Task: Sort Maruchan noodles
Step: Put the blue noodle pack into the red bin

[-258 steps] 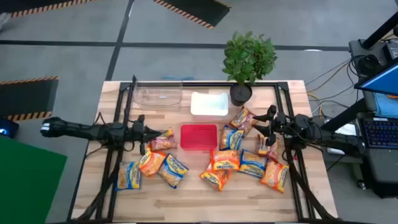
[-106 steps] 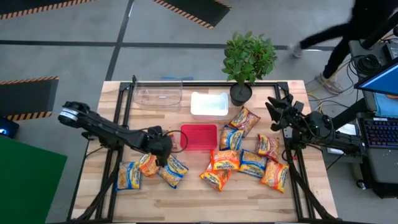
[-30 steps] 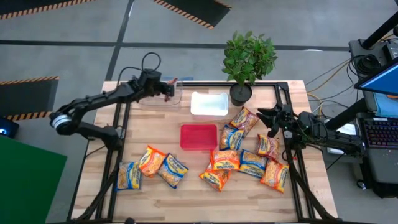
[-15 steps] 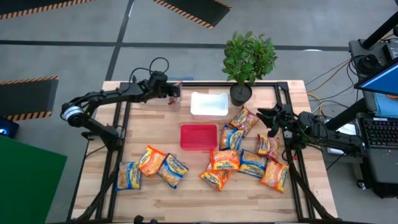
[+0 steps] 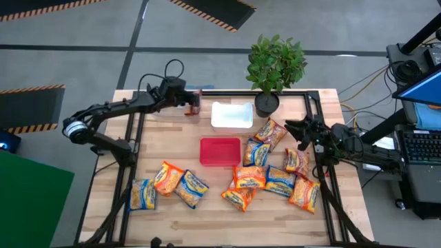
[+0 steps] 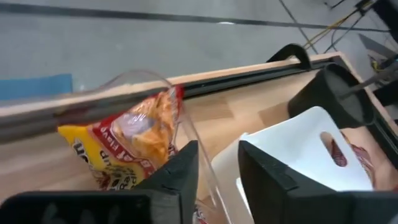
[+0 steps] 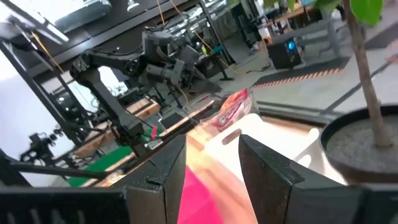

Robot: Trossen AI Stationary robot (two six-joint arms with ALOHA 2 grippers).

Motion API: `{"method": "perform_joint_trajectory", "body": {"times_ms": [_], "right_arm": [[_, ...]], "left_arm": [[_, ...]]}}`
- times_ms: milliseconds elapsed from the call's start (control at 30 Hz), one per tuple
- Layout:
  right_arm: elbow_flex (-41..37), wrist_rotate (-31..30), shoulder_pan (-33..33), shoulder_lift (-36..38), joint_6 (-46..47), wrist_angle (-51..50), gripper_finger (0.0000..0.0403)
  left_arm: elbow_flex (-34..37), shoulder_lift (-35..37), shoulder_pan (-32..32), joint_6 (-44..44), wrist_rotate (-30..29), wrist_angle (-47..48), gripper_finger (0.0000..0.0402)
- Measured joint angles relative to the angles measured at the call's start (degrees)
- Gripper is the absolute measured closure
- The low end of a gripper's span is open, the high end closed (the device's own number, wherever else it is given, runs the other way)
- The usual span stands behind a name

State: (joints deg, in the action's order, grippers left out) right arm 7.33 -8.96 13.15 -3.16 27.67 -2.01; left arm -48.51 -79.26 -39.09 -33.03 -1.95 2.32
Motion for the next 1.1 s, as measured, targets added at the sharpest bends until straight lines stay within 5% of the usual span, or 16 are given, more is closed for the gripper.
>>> {"method": "perform_joint_trajectory", "body": {"times_ms": [300,500,800,1100], "right_arm": [[-0.17,3.86,-0.92,0.01,14.89,1.83,0.0266],[-0.20,4.92,-4.48,-1.20,23.28,8.69,0.0266],[-0.20,4.53,-5.40,-8.33,26.93,13.09,0.0282],[6.78,10.05,-5.42,-19.38,27.58,12.52,0.0285]], "left_arm": [[-0.02,8.30,7.35,4.16,1.27,-0.41,0.0263],[0.68,13.68,26.37,11.48,0.34,-0.15,0.0262],[1.01,13.36,54.59,21.72,-16.69,-0.19,0.0262],[1.06,9.60,59.69,31.41,-16.63,3.50,0.0270]]}}
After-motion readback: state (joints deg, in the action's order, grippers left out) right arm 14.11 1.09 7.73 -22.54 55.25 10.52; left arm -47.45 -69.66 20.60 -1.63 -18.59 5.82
